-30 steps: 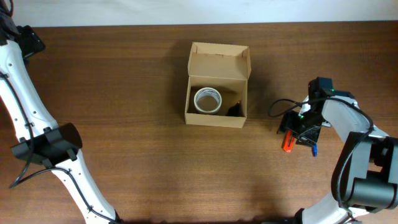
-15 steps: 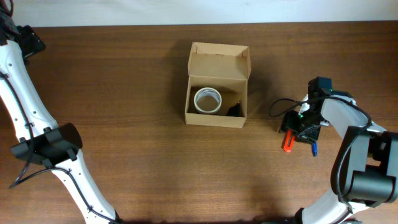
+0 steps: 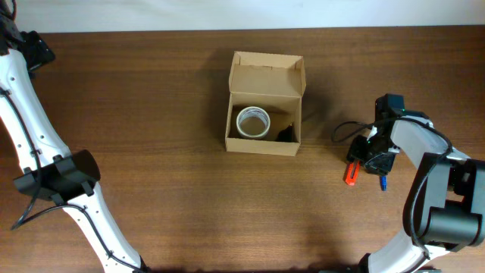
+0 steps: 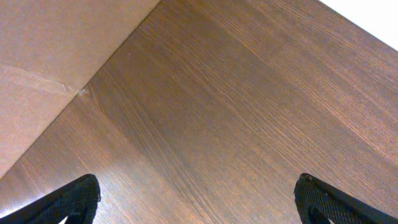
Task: Pack container
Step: 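Lower the right gripper and grasp the orange-red box cutter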
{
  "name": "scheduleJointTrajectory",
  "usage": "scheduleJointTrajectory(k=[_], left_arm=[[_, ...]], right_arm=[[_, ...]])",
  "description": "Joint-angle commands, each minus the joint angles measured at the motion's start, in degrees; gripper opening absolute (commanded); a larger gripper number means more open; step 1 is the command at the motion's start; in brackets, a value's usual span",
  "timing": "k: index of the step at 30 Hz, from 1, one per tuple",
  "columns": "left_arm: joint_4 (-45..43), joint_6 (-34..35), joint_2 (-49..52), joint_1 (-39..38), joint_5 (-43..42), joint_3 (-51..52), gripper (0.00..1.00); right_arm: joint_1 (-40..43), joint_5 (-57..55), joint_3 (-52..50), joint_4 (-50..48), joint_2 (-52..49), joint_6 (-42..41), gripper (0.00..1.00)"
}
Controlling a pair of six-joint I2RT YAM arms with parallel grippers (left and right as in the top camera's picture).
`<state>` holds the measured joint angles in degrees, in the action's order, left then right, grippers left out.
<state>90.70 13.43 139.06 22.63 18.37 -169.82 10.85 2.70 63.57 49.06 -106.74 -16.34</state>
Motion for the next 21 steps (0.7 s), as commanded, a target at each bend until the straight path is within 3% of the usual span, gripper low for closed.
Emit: scheduleJointTrajectory(k=[1,14,21], left_arm=[[0.1,-0.3,-1.1,0.0,-0.2,0.2,1.00],[0.1,-0.3,-1.1,0.0,-0.2,0.2,1.00],[0.1,-0.3,-1.1,0.0,-0.2,0.2,1.00]], right_arm=[[0.4,-2.1,-0.2,-0.6,-1.7,-0.4,0.59],[0.4,-1.9,-0.2,-1.4,-2.6,-0.6,0.23],[0.4,-1.6,-0.2,-1.1,-2.6,-0.6,0.17]])
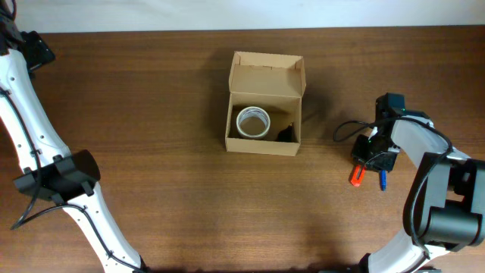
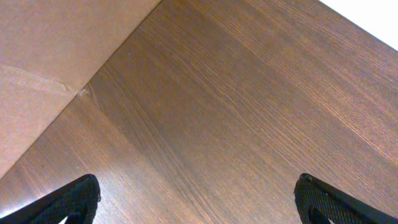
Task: Pack container
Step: 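Lower the right gripper and grasp the orange-red box cutter, then lift the box cutter and carry it over the box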
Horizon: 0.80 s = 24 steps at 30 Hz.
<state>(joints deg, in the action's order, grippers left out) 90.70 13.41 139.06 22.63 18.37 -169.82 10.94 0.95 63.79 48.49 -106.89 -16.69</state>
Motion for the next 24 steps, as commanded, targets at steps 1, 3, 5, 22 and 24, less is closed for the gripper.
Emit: scheduleJointTrajectory(k=[1,3,5,22,24], left_arm=[[0.1,-0.2,-1.1,0.0,-0.2,0.2,1.00],[0.1,-0.2,-1.1,0.0,-0.2,0.2,1.00],[0.1,-0.2,-1.1,0.0,-0.2,0.2,1.00],[0.1,-0.2,-1.1,0.0,-0.2,0.2,1.00],[0.1,-0.2,-1.1,0.0,-0.2,0.2,1.00]], right_arm=[[0.3,0.6,-0.4,-0.5,-2.5,-0.2,0.17],[0.3,2.5,-0.2,-0.8,-2.5,0.9,0.17],[0.3,3.1,0.6,-0.7,-2.5,1.5,0.17],[-7.2,3.7,42.9,21.4,-2.4,11.9,0.17],[-9.2,4.9,48.4,24.5,-2.4,15.6,0.17]])
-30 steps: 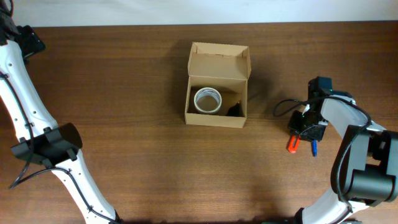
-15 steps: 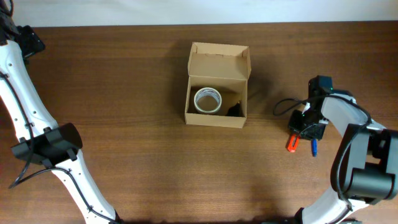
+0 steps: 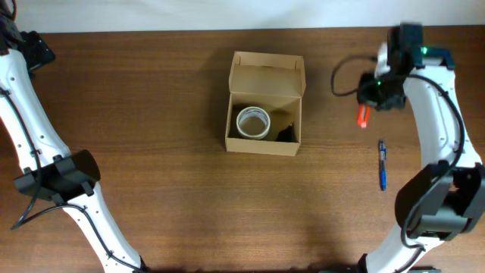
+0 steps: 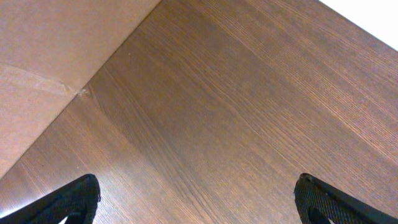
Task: Pack container
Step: 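Lift the box cutter and carry it over the box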
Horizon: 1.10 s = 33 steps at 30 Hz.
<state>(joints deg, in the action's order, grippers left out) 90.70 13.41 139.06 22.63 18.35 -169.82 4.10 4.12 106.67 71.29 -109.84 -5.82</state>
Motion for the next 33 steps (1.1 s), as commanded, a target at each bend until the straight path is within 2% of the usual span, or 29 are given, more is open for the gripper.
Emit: scheduleJointTrajectory(k=[1,7,15,22,33], left_arm=[[0.1,-0.2,-1.1,0.0,-0.2,0.2,1.00],[0.1,-0.2,-1.1,0.0,-0.2,0.2,1.00],[0.1,-0.2,-1.1,0.0,-0.2,0.2,1.00],[0.1,-0.2,-1.1,0.0,-0.2,0.2,1.00],[0.1,-0.2,-1.1,0.0,-0.2,0.2,1.00]], right_arm=[[-3.9,1.9,8.4,3.6,0.5,7.0,0.17],[-12.5,1.7,17.8,10.9,0.5,17.7,0.14],[-23.6,1.7,18.1,15.7,0.0,34.9,0.16],[-29.8,1.9,17.9,16.4,-1.1,47.8,0.15],[-31.8,4.3,17.9,16.4,-11.3,54.1,0.13]])
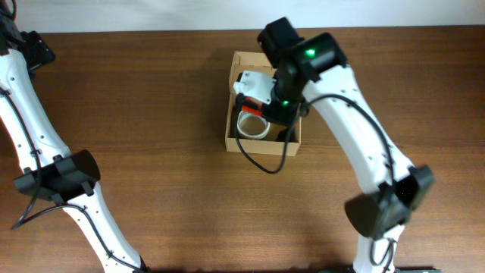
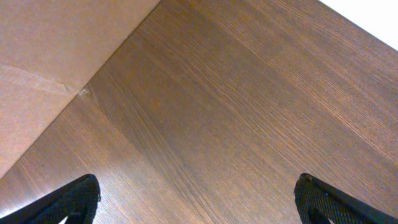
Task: Pack container
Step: 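Lift the box cutter and carry it over the box, then lower the box cutter into the box and open the right gripper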
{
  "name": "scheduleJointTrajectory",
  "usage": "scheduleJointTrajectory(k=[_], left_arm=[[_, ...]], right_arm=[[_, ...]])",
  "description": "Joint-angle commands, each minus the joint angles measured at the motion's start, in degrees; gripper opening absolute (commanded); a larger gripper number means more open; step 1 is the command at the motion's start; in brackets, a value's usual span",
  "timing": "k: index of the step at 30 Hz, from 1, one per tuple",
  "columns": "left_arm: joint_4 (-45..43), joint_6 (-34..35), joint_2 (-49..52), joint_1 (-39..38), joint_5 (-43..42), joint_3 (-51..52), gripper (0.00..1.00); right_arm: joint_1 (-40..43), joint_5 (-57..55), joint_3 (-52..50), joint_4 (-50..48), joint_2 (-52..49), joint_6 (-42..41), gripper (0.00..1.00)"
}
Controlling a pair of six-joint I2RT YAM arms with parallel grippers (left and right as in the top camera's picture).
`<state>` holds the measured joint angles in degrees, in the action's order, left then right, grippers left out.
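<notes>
An open cardboard box point(image 1: 265, 70) stands at the table's middle back, with a roll of tape point(image 1: 252, 123) and a small black object point(image 1: 286, 135) inside. My right gripper point(image 1: 261, 108) hangs over the box's interior, shut on an orange marker point(image 1: 249, 111) that pokes out to the left above the tape roll. Whether the marker touches the roll cannot be told. My left gripper point(image 2: 199, 208) is open over bare wood, its fingertips point(image 2: 78, 199) far apart with nothing between them.
The right arm point(image 1: 356, 136) stretches diagonally from the front right across the table to the box. The left arm point(image 1: 30, 114) runs along the left edge. A brown cardboard-coloured surface point(image 2: 56, 56) fills the upper left of the left wrist view.
My right gripper, still holding the orange marker, has moved from the far right of the table to above the inside of the box. The left gripper has not moved.
My right gripper was down at the table's right side on the orange marker beside a blue pen, and stayed there a moment later. Then it held the marker up at the back right, the pen left lying. Now the marker is over the box.
</notes>
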<state>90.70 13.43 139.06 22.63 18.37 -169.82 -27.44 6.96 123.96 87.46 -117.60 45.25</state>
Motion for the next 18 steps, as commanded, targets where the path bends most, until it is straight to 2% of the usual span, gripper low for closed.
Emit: scheduleJointTrajectory(k=[1,9,18], left_arm=[[0.1,-0.3,-1.1,0.0,-0.2,0.2,1.00],[0.1,-0.3,-1.1,0.0,-0.2,0.2,1.00],[0.1,-0.3,-1.1,0.0,-0.2,0.2,1.00]], right_arm=[[-0.3,1.5,0.7,0.3,-4.8,3.7,0.13],[-0.3,1.7,0.7,0.0,-12.2,5.4,0.11],[0.1,3.4,0.2,-1.0,-13.4,6.6,0.11]])
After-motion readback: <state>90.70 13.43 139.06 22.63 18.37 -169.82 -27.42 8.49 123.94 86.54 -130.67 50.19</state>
